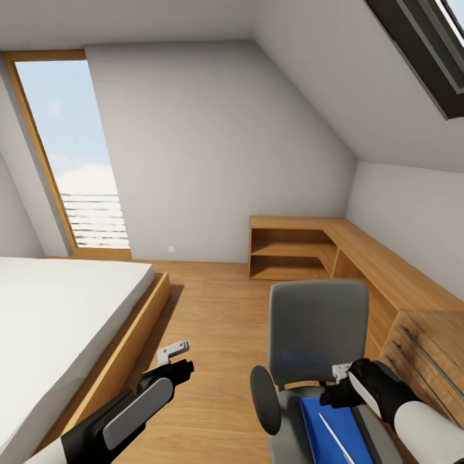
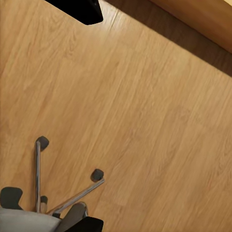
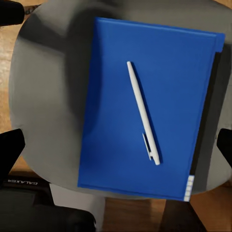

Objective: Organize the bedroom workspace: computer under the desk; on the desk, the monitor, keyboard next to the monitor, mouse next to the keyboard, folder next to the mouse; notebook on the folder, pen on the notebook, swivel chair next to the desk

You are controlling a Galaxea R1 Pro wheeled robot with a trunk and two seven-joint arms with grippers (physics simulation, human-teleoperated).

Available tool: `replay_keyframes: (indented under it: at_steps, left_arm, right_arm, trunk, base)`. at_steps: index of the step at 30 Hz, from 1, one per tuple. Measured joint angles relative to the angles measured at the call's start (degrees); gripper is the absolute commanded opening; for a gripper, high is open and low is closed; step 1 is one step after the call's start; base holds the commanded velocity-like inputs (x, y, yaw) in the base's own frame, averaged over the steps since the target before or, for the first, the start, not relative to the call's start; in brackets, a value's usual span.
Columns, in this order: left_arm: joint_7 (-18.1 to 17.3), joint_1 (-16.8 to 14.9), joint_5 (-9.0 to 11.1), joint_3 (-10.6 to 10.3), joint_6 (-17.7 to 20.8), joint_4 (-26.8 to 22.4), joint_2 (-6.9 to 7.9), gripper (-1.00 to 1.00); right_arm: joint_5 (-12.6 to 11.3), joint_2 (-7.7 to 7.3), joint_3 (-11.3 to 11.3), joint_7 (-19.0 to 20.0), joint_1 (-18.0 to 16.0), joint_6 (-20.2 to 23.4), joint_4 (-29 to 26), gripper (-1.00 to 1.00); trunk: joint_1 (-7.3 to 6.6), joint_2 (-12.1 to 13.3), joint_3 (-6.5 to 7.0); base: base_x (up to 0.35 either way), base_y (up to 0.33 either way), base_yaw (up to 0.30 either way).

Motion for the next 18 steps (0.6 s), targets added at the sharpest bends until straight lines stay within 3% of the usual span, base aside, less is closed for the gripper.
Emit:
replay_keyframes:
  at_steps: [18]
  left_arm:
    - [0.05,0.00,0.19,0.05,0.00,0.07,0.00,1.00]
  right_arm:
    - [-0.01,0.05,-0.16,-0.07,0.00,0.45,0.14,1.00]
  trunk:
    - [3.96,-7.23,-3.24]
  base:
    - [0.000,0.000,0.000]
